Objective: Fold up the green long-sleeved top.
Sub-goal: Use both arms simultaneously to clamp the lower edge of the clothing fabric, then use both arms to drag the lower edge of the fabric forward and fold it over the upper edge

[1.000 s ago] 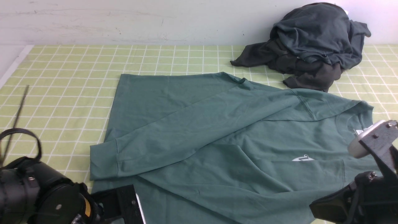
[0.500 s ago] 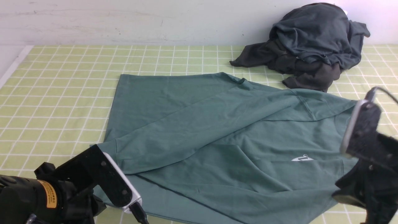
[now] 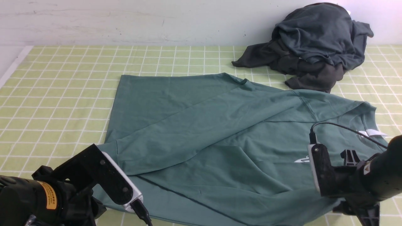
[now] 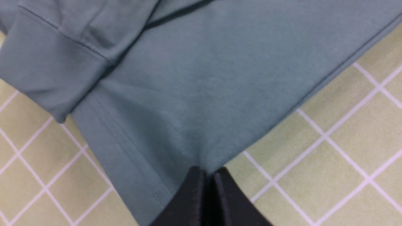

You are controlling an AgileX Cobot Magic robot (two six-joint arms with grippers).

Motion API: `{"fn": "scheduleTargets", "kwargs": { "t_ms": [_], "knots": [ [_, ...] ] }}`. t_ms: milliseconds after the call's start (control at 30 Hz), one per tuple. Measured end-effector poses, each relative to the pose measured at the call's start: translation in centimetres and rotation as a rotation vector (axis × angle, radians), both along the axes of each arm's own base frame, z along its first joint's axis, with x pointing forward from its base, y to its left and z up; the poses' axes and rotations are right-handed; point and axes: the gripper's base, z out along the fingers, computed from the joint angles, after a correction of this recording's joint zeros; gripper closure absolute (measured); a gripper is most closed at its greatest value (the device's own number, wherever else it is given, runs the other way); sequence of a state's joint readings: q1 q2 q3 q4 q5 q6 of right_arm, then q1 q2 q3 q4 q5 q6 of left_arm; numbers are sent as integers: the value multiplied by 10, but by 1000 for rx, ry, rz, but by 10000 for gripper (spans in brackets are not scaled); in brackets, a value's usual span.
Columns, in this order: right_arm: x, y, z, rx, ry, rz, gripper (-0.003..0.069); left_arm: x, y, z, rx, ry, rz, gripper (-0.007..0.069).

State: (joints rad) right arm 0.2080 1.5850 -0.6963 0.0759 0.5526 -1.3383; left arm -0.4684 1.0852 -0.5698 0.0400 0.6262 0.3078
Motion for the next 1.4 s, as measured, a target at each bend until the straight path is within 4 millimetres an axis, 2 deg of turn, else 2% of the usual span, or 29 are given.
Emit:
{"fn": "scheduleTargets", "kwargs": {
  "t_ms": [100, 167, 233, 300, 400, 433, 500, 533, 567, 600, 667, 700, 733, 800, 833, 867, 900, 933, 1000, 1033, 1067, 1100, 1133, 1167, 1233, 1300, 1333, 1400],
  "knots": [
    [1, 2, 2, 51, -7, -91, 587, 2, -2, 5, -35, 5, 34, 625],
    [0, 3, 5, 89, -3, -164, 635, 3, -3, 9, -62, 19, 77, 625],
    [-1, 3, 9, 129, 1, -249, 656, 4, -4, 15, -86, 35, 127, 625],
    [-5, 4, 21, 184, 5, -365, 662, 7, -4, 29, -116, 63, 233, 625],
    [-6, 4, 37, 216, 2, -423, 663, 12, -2, 43, -114, 33, 291, 625],
    [-1, 5, 55, 241, -34, -441, 664, 20, 2, 57, -103, -38, 337, 625],
    [6, 6, 68, 258, -77, -447, 664, 28, 5, 65, -101, -87, 371, 625],
    [17, 7, 87, 274, -148, -440, 664, 42, 9, 77, -92, -177, 408, 625],
    [19, 7, 89, 275, -158, -437, 664, 44, 10, 81, -85, -199, 409, 625],
    [38, 8, 106, 290, -242, -427, 664, 65, 14, 89, -93, -279, 451, 625],
    [65, 8, 118, 314, -316, -436, 664, 94, 17, 94, -111, -339, 498, 625],
    [65, 7, 118, 315, -319, -438, 664, 95, 18, 97, -111, -347, 501, 625],
    [86, 8, 120, 321, -344, -445, 664, 120, 17, 93, -122, -354, 529, 625],
    [115, 9, 116, 323, -356, -454, 664, 153, 18, 87, -125, -355, 558, 625],
    [134, 11, 111, 321, -358, -456, 664, 172, 17, 82, -123, -353, 569, 625],
    [157, 12, 102, 316, -361, -459, 664, 199, 16, 75, -115, -353, 579, 625],
    [160, 12, 101, 316, -361, -460, 664, 207, 15, 73, -113, -352, 583, 625],
    [181, 14, 91, 312, -359, -463, 664, 231, 13, 66, -104, -353, 591, 625],
    [211, 15, 76, 306, -350, -469, 664, 273, 9, 55, -86, -357, 613, 625],
    [218, 15, 72, 303, -342, -471, 664, 285, 8, 43, -62, -333, 625, 625],
    [231, 16, 64, 300, -335, -472, 664, 305, 5, 32, -43, -326, 639, 625],
    [239, 16, 59, 298, -327, -476, 664, 317, 4, 23, -23, -310, 658, 624],
    [242, 17, 56, 300, -326, -478, 664, 317, 4, 23, -23, -310, 658, 624],
    [252, 18, 48, 309, -315, -497, 661, 340, 2, -1, 20, -271, 686, 613],
    [262, 19, 37, 344, -299, -555, 640, 364, 1, -12, 56, -263, 724, 566],
    [266, 19, 35, 377, -296, -609, 599, 378, 1, -34, 89, -213, 756, 490],
    [266, 18, 35, 390, -296, -633, 575, 380, 2, -38, 92, -200, 767, 463],
    [268, 13, 40, 419, -303, -693, 509, 386, 3, -40, 70, -158, 787, 359]
  ]
}}
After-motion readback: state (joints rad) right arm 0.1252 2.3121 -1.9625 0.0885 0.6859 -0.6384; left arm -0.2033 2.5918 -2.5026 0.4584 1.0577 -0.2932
